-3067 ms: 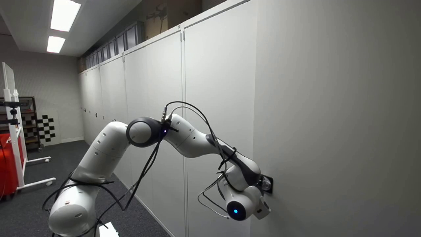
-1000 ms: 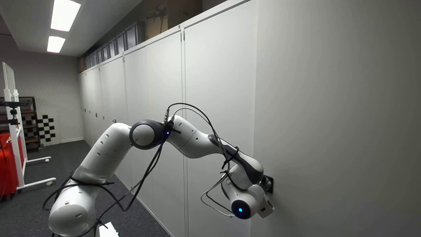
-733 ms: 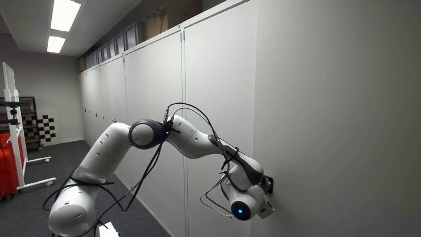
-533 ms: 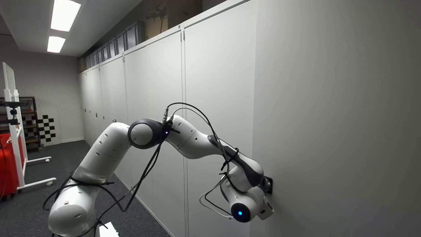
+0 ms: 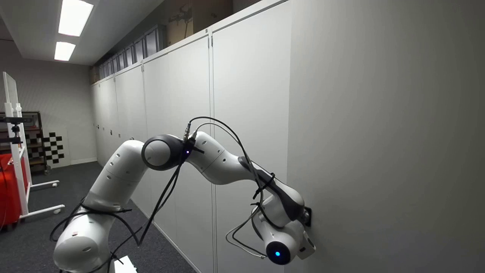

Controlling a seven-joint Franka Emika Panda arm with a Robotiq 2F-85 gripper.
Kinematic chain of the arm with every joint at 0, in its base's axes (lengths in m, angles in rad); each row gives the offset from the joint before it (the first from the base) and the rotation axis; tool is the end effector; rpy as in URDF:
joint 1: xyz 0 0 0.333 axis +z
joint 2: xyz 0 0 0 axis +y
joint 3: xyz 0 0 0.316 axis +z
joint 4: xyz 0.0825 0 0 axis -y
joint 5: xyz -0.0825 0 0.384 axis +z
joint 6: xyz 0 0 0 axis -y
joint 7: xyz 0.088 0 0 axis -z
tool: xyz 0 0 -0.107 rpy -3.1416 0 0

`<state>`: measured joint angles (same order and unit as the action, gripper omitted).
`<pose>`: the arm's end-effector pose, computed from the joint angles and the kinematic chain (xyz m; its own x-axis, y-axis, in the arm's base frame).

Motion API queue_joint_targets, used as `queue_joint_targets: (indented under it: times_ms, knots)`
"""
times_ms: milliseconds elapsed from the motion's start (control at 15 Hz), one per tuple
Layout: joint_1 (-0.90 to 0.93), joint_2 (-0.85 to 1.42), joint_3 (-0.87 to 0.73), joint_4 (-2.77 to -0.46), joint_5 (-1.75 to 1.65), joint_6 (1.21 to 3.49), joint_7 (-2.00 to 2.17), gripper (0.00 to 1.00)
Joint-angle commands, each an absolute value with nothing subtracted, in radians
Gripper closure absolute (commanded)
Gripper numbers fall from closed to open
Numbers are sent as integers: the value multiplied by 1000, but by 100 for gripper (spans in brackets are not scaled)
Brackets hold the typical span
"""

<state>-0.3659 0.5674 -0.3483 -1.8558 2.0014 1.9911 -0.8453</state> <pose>0.5442 -0.3714 0.2530 0.3075 -0.9506 0.0434 -0.1702 -0.0998 -0.9803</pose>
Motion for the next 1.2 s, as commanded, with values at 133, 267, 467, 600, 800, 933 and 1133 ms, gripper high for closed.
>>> queue_joint_targets:
  times_ms: [133, 267, 467, 600, 800, 933, 1133]
  knots:
    - [-418, 489, -370, -1916, 1935, 1895, -810, 92]
    - [-429, 491, -374, -1916, 1917, 1869, -809, 92]
    - [-445, 494, -378, -1915, 1891, 1836, -802, 92]
    - [-454, 494, -380, -1915, 1878, 1821, -800, 92]
    - [-466, 495, -385, -1916, 1864, 1800, -797, 92]
    - [-474, 495, -387, -1918, 1857, 1788, -797, 92]
    - [-484, 494, -392, -1922, 1846, 1769, -800, 92]
